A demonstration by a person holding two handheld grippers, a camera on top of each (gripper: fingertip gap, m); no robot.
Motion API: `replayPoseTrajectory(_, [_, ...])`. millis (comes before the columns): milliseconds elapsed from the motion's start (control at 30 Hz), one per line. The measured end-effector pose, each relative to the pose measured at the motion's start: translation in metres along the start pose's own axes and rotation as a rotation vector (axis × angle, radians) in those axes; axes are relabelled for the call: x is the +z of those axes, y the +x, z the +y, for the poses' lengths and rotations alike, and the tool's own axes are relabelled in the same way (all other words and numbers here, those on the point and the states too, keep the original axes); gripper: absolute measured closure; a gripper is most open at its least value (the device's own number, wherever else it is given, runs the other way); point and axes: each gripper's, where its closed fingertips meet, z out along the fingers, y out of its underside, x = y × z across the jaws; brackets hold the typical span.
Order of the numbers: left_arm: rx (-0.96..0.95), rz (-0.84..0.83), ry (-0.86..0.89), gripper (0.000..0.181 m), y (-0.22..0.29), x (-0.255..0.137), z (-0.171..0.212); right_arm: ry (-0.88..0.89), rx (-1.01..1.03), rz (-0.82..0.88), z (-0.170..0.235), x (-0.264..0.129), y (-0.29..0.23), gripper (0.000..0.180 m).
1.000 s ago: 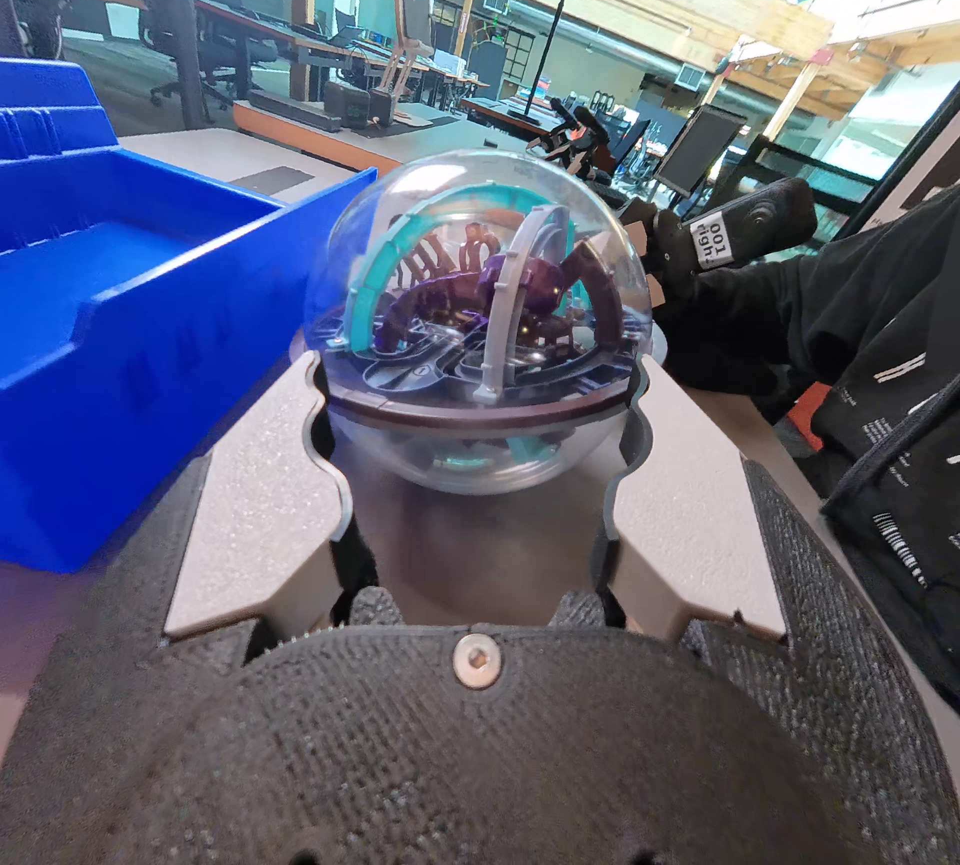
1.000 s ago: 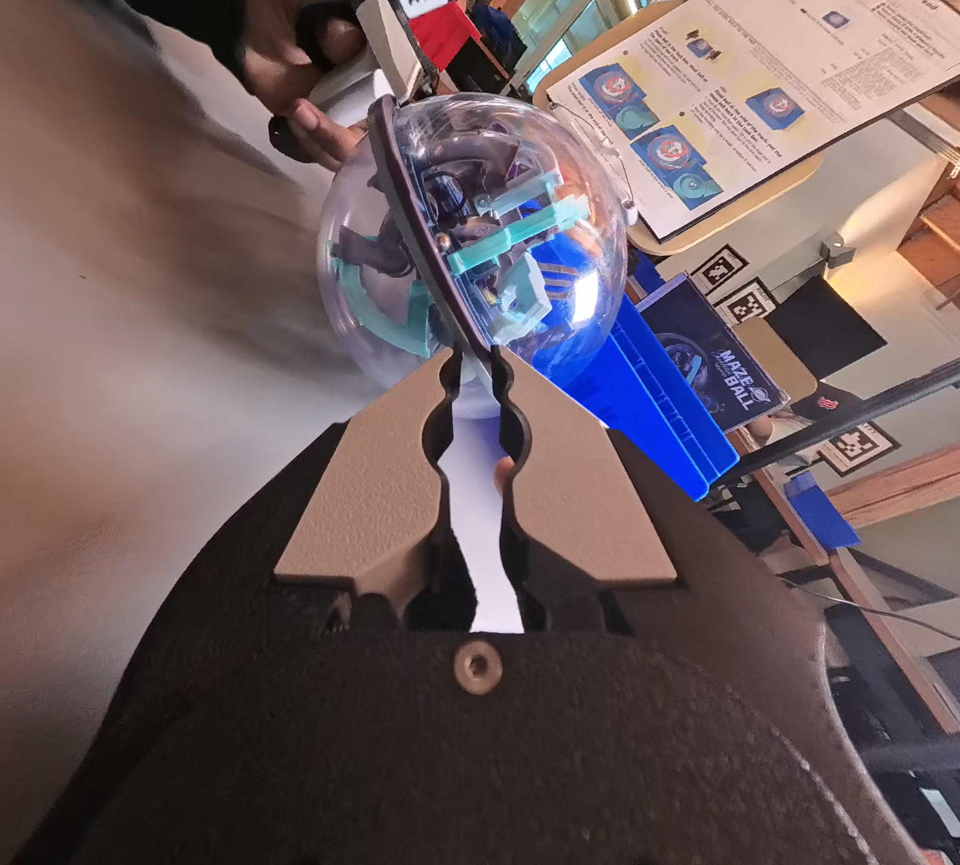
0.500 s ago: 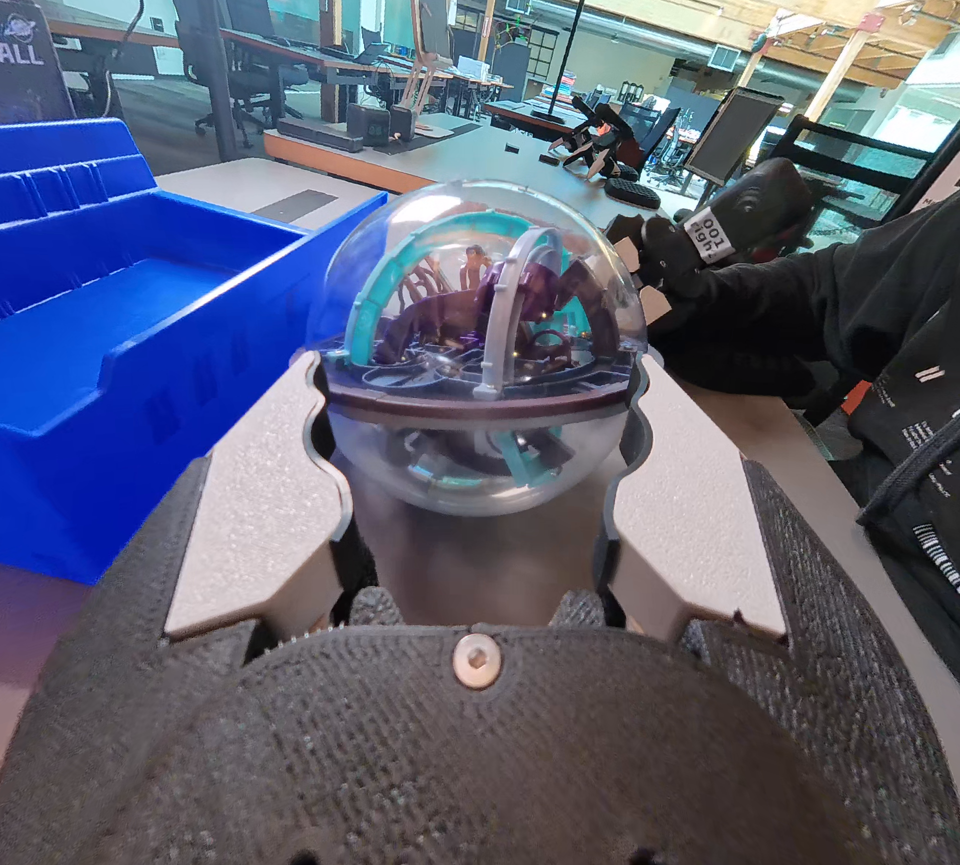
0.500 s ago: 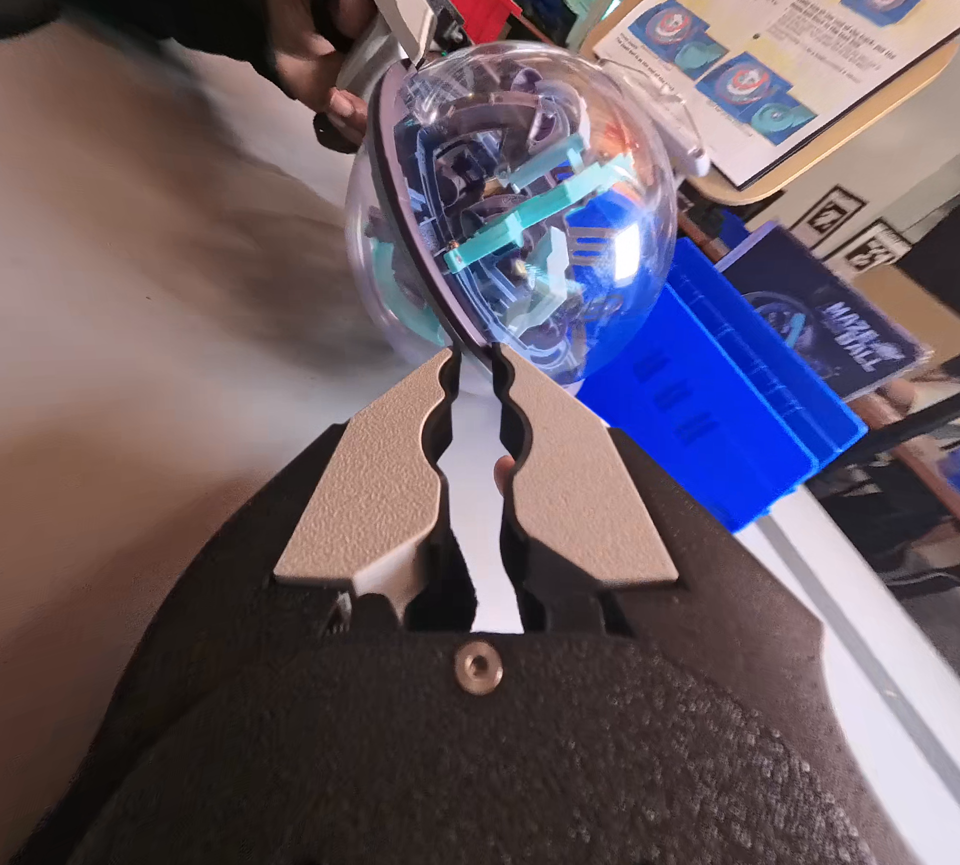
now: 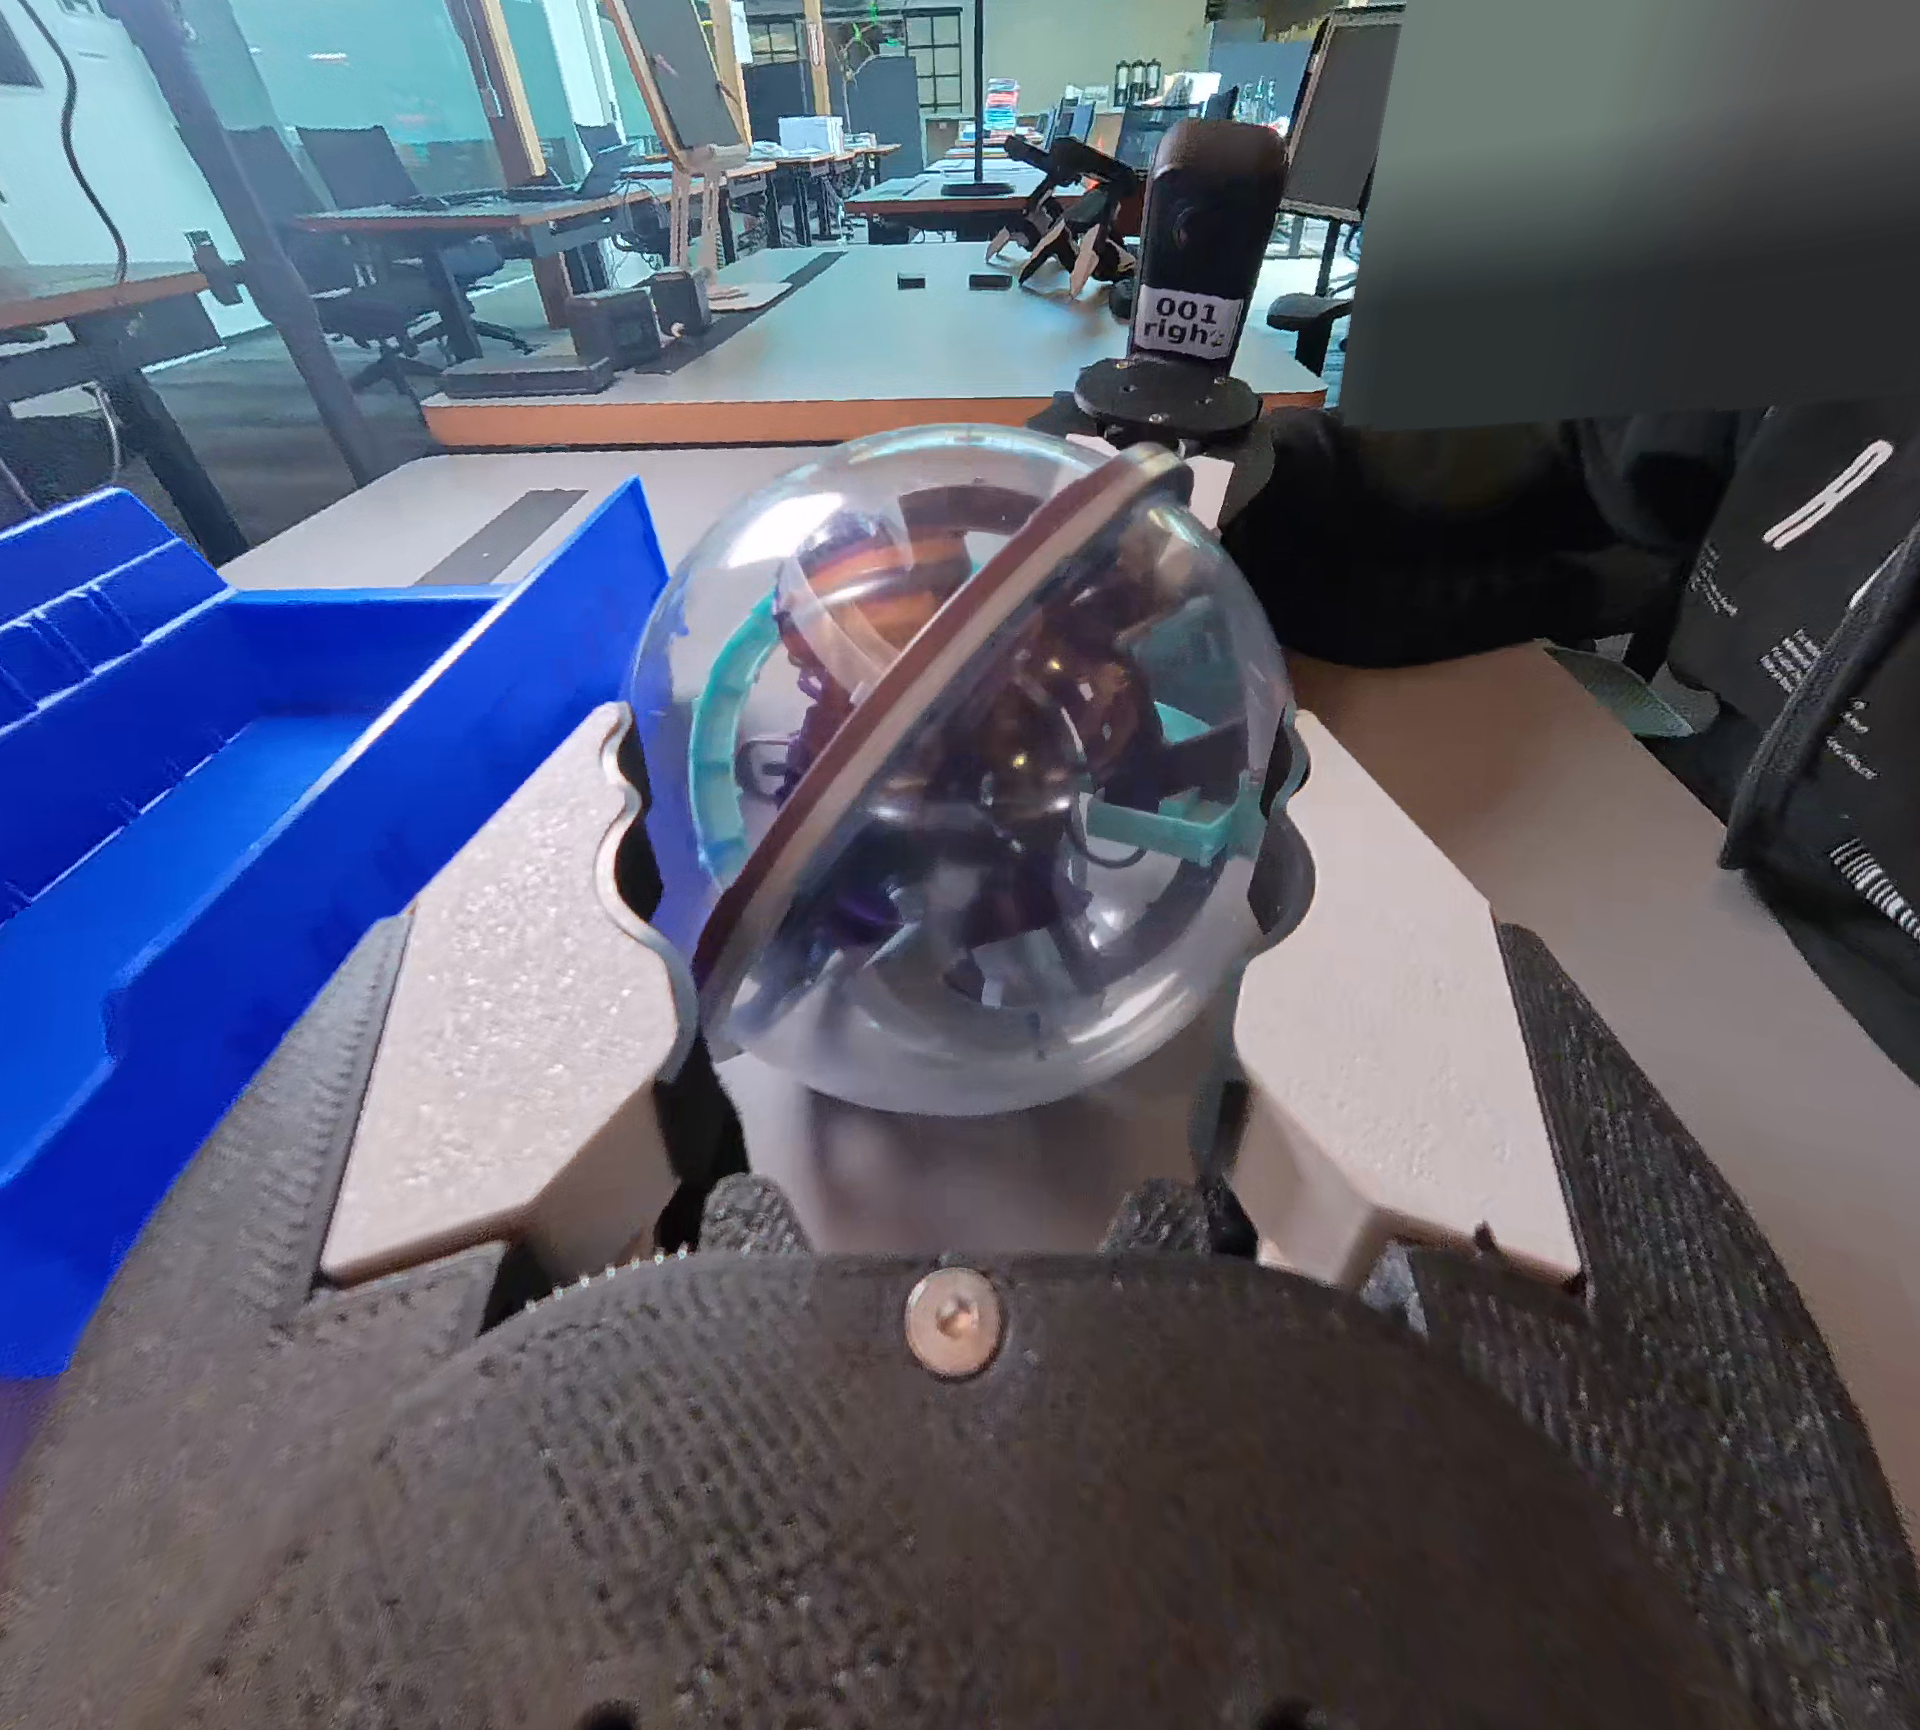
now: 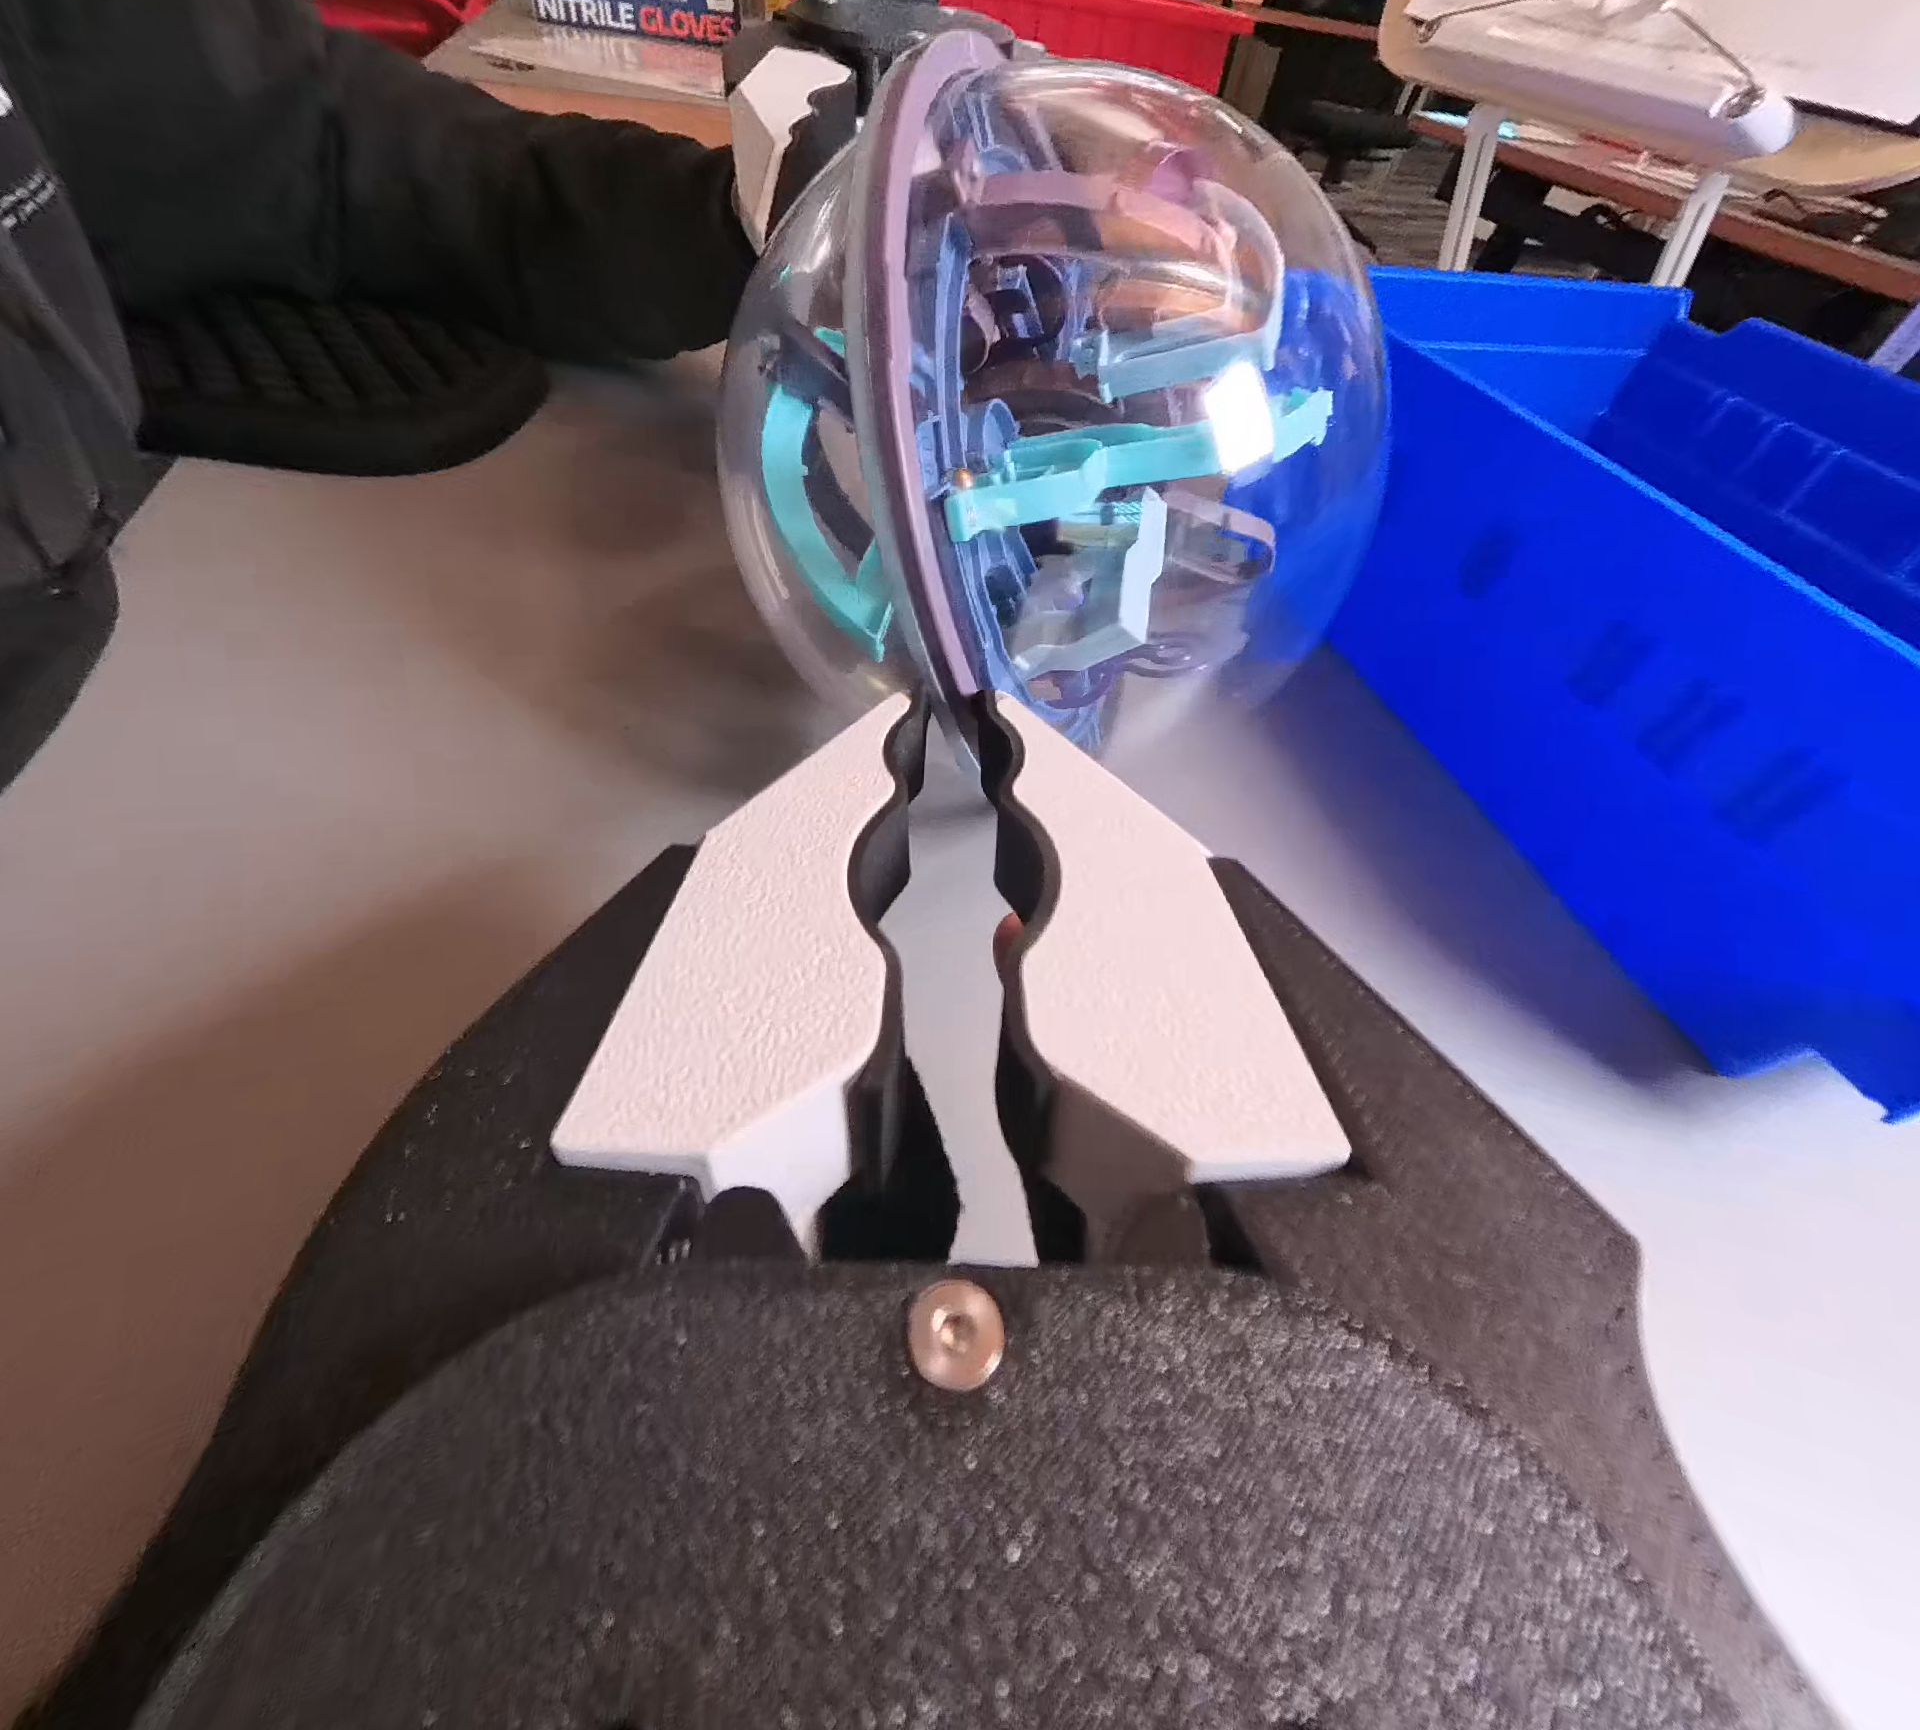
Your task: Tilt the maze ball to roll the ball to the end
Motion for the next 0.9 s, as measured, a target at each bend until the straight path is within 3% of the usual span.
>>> replayPoseTrajectory(300, [-0.027,0.004,-0.013,0.075,0.006,0.004,-0.014,-0.040,0.205,-0.137,0.003,0.004,-0.021,0.177])
replayPoseTrajectory(433, [-0.030,-0.012,-0.064,0.080,0.007,0.014,-0.021,0.029,0.310,-0.236,-0.014,0.011,-0.039,0.180])
replayPoseTrajectory(633, [0.086,-0.075,-0.145,0.085,-0.001,0.026,-0.022,0.001,0.207,-0.173,-0.014,0.004,-0.029,0.180])
replayPoseTrajectory(733, [0.050,-0.079,-0.128,0.085,-0.007,0.029,-0.023,0.010,0.126,-0.064,-0.023,-0.019,0.004,0.165])
replayPoseTrajectory(900, [0.022,-0.054,-0.145,0.086,-0.015,0.038,-0.024,-0.083,0.121,-0.054,-0.008,-0.038,0.064,0.097])
